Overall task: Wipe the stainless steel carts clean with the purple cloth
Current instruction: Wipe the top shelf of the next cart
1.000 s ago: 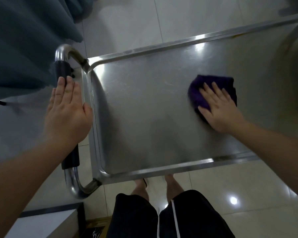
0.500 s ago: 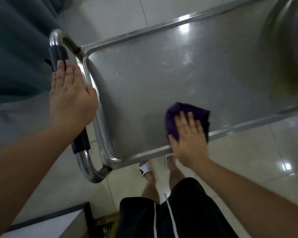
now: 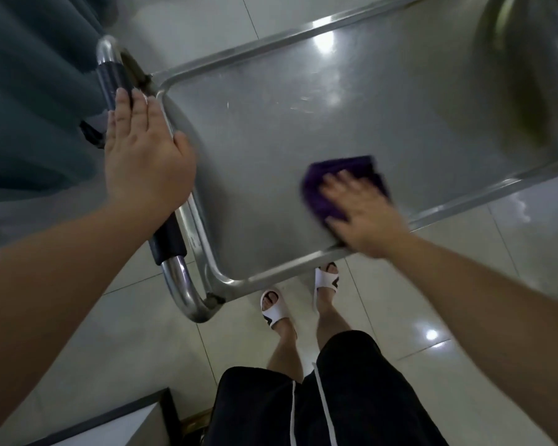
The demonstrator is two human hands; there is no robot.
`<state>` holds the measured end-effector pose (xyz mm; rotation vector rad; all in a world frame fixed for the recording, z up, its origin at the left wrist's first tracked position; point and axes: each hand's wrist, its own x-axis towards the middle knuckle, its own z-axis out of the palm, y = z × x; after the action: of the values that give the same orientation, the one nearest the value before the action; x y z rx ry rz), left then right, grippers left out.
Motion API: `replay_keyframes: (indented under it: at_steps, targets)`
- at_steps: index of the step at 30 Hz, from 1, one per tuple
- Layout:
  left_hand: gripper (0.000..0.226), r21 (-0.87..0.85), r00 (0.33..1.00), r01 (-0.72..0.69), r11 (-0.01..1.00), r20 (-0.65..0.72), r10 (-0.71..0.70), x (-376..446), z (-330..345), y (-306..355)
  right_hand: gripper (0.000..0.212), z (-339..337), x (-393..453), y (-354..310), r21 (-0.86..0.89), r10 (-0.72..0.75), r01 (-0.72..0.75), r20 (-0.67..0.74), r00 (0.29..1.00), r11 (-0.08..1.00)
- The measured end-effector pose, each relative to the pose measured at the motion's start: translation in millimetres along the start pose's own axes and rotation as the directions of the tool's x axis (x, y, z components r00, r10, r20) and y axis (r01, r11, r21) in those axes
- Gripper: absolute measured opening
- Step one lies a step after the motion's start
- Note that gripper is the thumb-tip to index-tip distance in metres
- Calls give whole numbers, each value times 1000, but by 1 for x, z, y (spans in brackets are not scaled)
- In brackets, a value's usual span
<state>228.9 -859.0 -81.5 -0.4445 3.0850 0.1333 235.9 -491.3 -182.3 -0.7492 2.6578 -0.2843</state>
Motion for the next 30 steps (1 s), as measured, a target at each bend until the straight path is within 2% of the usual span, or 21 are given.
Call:
replay_keyframes:
  at_steps: [2, 4, 6, 7, 9, 12, 14, 16, 19, 23, 24, 26, 28, 30]
  targets:
    - [72, -6, 1000, 5, 1000, 7, -5, 0, -2, 0, 75, -17, -3, 44, 68, 276, -270, -102, 956, 960]
    - [72, -15, 1000, 6, 1000, 21, -5, -1, -5, 2, 77, -23, 0, 61, 153, 550, -533, -106, 828, 832]
    - [71, -25, 999, 12, 1000, 33, -11, -1, -8, 4, 77, -15, 8, 42, 188, 687, -664, -109, 718, 724]
    - [71, -29, 999, 17, 999, 39, -16, -1, -10, 5, 77, -8, 12, 20, 183, 704, -681, -126, 699, 709]
    - [70, -36, 998, 19, 999, 54, -17, -1, -12, 7, 75, 12, 13, -36, 149, 640, -622, -180, 747, 768]
    - [68, -35, 998, 13, 999, 69, -10, -2, -17, 8, 72, 46, 8, -130, 97, 412, -401, -215, 885, 911]
    - [68, -28, 997, 19, 999, 78, -17, -4, -19, 10, 72, 63, 10, -182, 99, 248, -234, -171, 954, 967]
    - [68, -22, 996, 30, 999, 85, -28, -3, -20, 12, 69, 73, 15, -218, 103, 90, -78, -120, 989, 992]
    - [67, -33, 997, 26, 999, 78, -23, -3, -19, 12, 68, 73, 29, -233, 87, -170, 173, -32, 985, 981]
    - [67, -54, 998, 16, 998, 59, -12, -3, -19, 12, 67, 60, 49, -202, -15, -507, 512, 108, 855, 859]
    - [67, -58, 998, 14, 998, 59, -11, -3, -18, 12, 67, 55, 53, -186, -47, -528, 536, 119, 841, 843]
    - [68, -66, 998, 11, 998, 63, -7, -3, -16, 10, 66, 39, 57, -142, -78, -470, 477, 95, 878, 875]
    - [68, -71, 998, 10, 997, 56, -6, -3, -14, 8, 66, 17, 58, -86, -61, -301, 302, 35, 953, 951]
    - [68, -71, 999, 12, 997, 50, -8, -3, -14, 7, 68, -11, 60, -25, -41, -79, 78, -17, 997, 996]
